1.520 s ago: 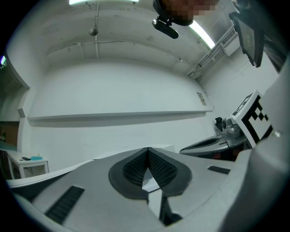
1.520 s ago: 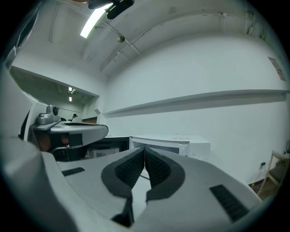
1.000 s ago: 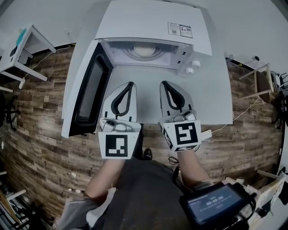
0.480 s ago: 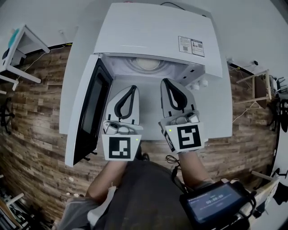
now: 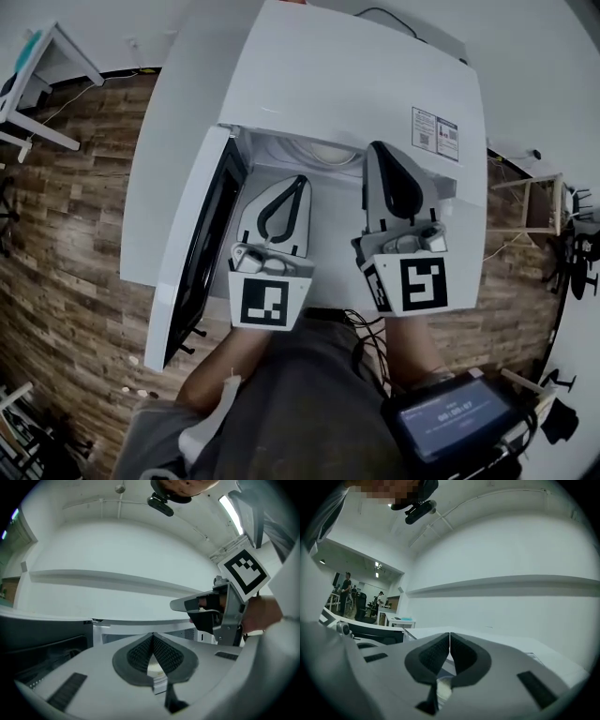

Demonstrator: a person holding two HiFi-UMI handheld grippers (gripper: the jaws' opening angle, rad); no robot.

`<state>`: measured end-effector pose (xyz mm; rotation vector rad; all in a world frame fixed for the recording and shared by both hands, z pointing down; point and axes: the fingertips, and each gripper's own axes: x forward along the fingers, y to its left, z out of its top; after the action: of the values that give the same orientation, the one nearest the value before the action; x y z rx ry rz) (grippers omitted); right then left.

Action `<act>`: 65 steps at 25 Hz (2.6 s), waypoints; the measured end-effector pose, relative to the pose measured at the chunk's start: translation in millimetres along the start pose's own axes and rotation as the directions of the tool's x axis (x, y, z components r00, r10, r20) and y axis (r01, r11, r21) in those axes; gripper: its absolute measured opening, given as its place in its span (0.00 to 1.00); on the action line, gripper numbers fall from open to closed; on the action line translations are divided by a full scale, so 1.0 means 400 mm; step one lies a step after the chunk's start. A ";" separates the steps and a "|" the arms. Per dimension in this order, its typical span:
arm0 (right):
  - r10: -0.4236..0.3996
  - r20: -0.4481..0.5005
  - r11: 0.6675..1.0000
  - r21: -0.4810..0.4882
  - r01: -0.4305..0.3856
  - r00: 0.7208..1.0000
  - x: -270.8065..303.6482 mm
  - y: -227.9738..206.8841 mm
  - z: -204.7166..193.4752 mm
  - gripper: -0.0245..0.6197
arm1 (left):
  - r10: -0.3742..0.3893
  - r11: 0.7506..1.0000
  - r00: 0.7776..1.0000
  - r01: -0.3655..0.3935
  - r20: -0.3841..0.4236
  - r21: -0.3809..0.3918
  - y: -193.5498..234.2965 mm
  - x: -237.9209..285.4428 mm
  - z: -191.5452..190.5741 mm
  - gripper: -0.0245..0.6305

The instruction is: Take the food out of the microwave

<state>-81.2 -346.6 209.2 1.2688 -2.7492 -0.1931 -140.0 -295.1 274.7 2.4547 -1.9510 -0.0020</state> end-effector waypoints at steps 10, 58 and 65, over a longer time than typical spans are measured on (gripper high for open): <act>0.024 0.056 1.000 -0.007 -0.023 0.998 0.008 -0.014 -0.048 0.05 | 0.047 0.998 0.998 -0.048 0.053 0.027 -0.010 0.037 -0.019 0.05; 0.007 -0.154 0.992 0.124 0.012 0.988 -0.009 0.052 -0.507 0.05 | 0.135 0.990 0.991 -0.135 0.016 0.032 0.014 0.060 -0.288 0.05; 0.004 -0.138 0.992 0.126 0.014 0.990 -0.009 0.046 -0.525 0.05 | 0.129 0.991 0.991 -0.130 0.044 0.033 0.016 0.077 -0.277 0.05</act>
<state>-61.2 -346.7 419.0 1.2664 -2.6769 0.0682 -138.7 -326.0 385.8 2.3629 -2.1427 -0.0186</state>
